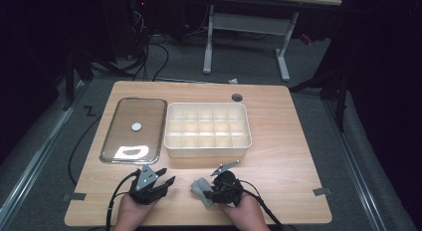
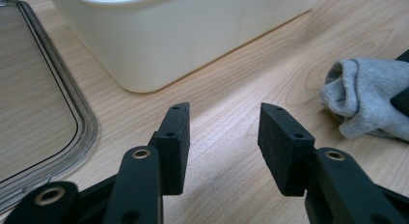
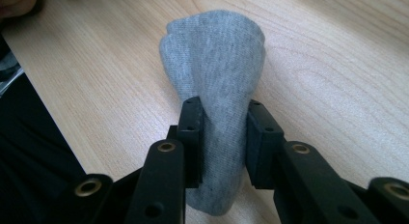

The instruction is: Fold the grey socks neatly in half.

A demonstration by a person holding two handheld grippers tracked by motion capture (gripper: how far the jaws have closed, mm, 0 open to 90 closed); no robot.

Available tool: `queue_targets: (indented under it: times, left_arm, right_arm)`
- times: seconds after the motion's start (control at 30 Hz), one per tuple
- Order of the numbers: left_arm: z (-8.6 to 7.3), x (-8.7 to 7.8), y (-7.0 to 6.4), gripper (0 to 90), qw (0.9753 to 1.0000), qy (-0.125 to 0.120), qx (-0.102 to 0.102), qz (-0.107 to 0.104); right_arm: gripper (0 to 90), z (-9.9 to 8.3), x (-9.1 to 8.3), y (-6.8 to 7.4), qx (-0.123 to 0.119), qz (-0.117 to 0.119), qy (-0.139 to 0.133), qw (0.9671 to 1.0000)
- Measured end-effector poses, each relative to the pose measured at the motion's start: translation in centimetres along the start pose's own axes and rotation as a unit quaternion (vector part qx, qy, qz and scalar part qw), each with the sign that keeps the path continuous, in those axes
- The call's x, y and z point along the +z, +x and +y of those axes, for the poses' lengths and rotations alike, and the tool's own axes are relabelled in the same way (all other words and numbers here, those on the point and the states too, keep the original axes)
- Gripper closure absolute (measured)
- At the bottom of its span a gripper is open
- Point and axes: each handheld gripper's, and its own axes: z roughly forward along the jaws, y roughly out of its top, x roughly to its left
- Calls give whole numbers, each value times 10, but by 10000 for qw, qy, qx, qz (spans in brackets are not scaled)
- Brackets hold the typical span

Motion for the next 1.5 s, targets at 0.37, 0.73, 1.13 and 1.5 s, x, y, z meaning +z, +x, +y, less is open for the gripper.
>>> queue_targets:
  times: [0.37, 0.73, 1.13, 1.5]
  left_arm:
    - [-1, 1, 3, 536, 9998, 85, -92, -125]
    - [-1, 1, 3, 513, 9997, 96, -84, -213]
    - [0, -1, 3, 523, 9996, 116, -35, -252]
    - [1, -2, 6, 512, 9995, 36, -186, -238]
  right_arm:
    - [728, -6, -28, -15, -240, -995, -361, 9941]
    - [726, -14, -53, -39, -122, -1555, 165, 9876]
    - [725, -9, -70, -53, 5, -1549, 549, 9864]
    - [726, 10, -96, -57, 81, -1514, 522, 9871]
